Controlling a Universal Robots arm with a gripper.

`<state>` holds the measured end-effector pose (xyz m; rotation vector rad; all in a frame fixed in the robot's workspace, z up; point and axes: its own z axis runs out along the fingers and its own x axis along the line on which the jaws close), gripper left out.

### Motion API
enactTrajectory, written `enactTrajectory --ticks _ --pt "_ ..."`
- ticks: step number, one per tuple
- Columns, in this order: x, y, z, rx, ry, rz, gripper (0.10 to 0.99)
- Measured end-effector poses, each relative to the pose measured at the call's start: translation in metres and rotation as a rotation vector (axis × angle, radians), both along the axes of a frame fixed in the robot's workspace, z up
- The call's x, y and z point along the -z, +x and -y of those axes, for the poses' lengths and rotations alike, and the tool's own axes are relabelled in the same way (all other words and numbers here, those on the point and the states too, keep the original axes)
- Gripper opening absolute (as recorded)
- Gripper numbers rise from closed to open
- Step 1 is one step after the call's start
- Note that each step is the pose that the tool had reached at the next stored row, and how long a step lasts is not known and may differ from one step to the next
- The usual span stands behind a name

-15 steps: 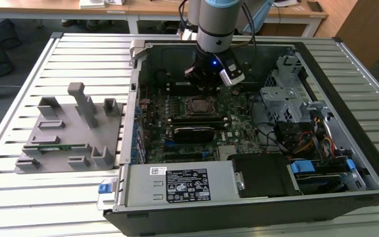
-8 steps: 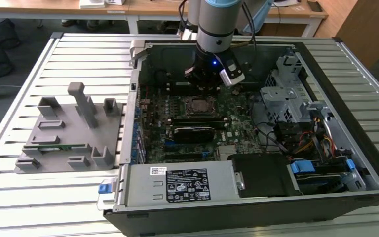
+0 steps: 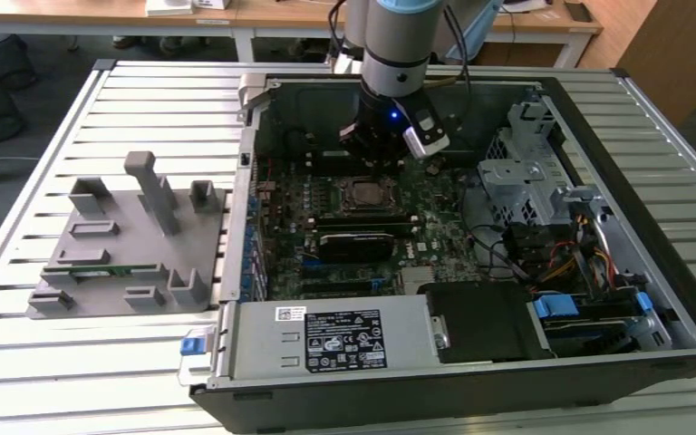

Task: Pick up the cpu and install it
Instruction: 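Install the first cpu locking lever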

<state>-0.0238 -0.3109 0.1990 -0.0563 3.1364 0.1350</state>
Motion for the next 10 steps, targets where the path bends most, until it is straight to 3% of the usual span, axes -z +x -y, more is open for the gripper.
enactTrajectory --ticks 10 --pt "0.0019 0.0002 -0.0005 0.000 -0.005 0.0000 0.114"
